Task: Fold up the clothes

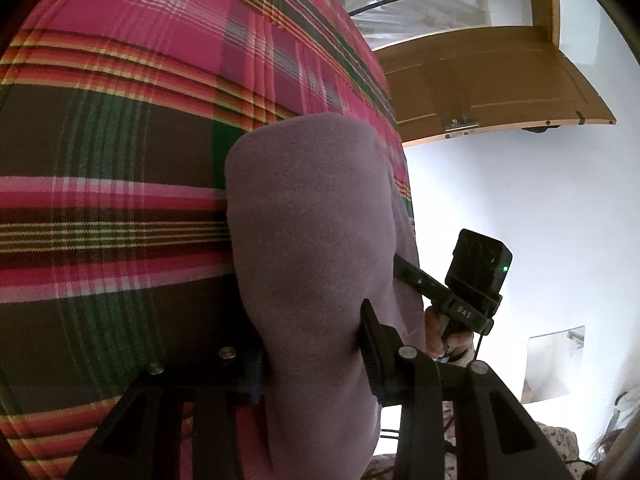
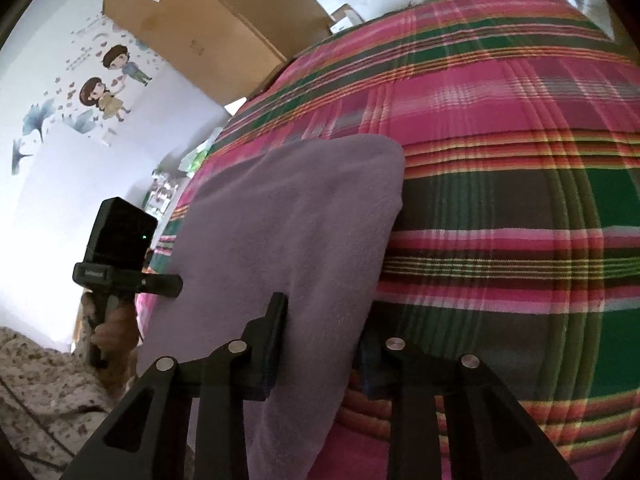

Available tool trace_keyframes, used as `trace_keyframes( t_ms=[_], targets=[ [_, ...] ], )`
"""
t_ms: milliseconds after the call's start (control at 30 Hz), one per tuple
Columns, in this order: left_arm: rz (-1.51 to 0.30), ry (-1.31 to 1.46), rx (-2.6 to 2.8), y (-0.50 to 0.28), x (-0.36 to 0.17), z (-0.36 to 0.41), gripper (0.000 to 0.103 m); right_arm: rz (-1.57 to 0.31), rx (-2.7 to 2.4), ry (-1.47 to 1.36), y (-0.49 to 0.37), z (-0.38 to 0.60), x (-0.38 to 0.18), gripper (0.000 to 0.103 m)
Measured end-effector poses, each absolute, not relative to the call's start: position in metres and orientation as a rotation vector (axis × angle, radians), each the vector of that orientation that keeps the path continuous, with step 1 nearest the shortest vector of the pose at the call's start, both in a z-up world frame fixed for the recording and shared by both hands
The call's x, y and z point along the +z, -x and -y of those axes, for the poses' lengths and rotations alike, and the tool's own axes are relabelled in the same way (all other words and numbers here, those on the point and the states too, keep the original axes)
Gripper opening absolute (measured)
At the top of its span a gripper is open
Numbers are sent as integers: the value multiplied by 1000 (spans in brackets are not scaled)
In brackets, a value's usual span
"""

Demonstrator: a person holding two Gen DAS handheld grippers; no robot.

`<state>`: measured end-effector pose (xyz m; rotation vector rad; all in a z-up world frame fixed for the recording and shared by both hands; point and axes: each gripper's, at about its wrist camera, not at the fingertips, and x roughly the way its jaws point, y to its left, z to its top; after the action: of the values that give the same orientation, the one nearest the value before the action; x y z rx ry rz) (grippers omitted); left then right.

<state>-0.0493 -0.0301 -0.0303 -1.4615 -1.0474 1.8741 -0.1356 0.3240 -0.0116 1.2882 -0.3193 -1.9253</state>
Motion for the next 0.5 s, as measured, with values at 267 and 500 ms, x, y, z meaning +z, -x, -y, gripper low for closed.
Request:
trace_keyframes(
  t_ms=[267,500],
  targets=[
    [960,1465,1914,63,-19,15,39,362,-1988,-1261,126,-323,-9,21],
    [939,1418,1914,74,-5,7,37,425,-2004,-1237,118,-318,2,19]
  ],
)
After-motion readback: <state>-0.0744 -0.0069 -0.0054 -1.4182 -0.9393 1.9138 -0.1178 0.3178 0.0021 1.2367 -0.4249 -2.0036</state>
